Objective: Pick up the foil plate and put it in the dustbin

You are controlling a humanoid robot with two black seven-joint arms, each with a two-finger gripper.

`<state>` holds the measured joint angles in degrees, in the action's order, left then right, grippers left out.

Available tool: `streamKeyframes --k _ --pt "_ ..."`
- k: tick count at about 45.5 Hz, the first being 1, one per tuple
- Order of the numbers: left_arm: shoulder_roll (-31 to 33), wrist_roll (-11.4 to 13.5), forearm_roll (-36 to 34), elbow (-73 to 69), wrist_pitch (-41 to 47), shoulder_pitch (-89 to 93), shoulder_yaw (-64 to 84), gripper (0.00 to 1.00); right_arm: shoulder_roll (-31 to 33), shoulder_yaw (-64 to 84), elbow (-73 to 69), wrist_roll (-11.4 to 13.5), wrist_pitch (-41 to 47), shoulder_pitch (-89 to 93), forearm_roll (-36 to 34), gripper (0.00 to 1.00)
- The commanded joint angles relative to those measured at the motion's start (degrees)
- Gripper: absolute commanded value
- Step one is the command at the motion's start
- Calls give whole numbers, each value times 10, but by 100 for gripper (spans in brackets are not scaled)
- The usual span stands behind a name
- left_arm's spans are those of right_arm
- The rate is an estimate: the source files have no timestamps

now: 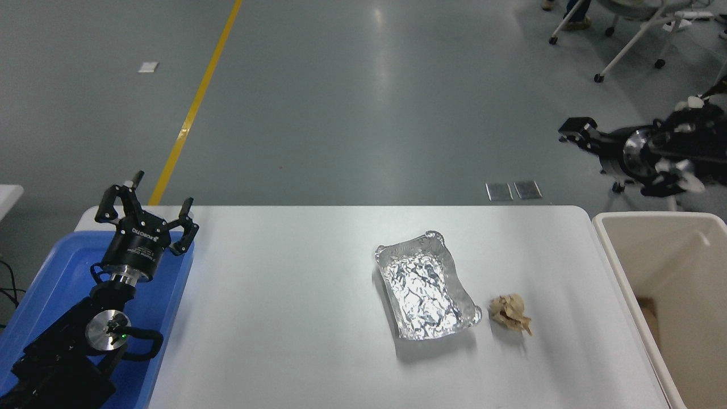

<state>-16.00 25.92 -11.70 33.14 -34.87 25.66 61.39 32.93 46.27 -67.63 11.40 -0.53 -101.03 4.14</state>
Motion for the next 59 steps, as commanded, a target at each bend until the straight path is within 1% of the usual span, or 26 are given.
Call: streamKeyframes --k 1,9,17,24,29,50,59 --pt "0 0 0 0 0 0 0 98 -37 85 -78 -2 40 -112 2 100" --pt "0 0 0 0 0 0 0 98 -90 121 -106 -2 135 -184 1 100" --pt "0 0 -1 0 0 0 0 98 -153 131 -114 -2 189 -232 1 100" --pt "0 0 0 0 1 0 0 98 -191 129 -119 -3 250 -270 0 100" --pt "0 0 0 0 0 0 0 98 -198 123 -120 -3 283 -288 -1 100" --pt "0 0 0 0 1 0 0 98 -199 119 -124 -4 296 -298 0 100" --pt "0 0 0 0 1 0 0 98 -218 119 -112 -3 284 -240 3 100"
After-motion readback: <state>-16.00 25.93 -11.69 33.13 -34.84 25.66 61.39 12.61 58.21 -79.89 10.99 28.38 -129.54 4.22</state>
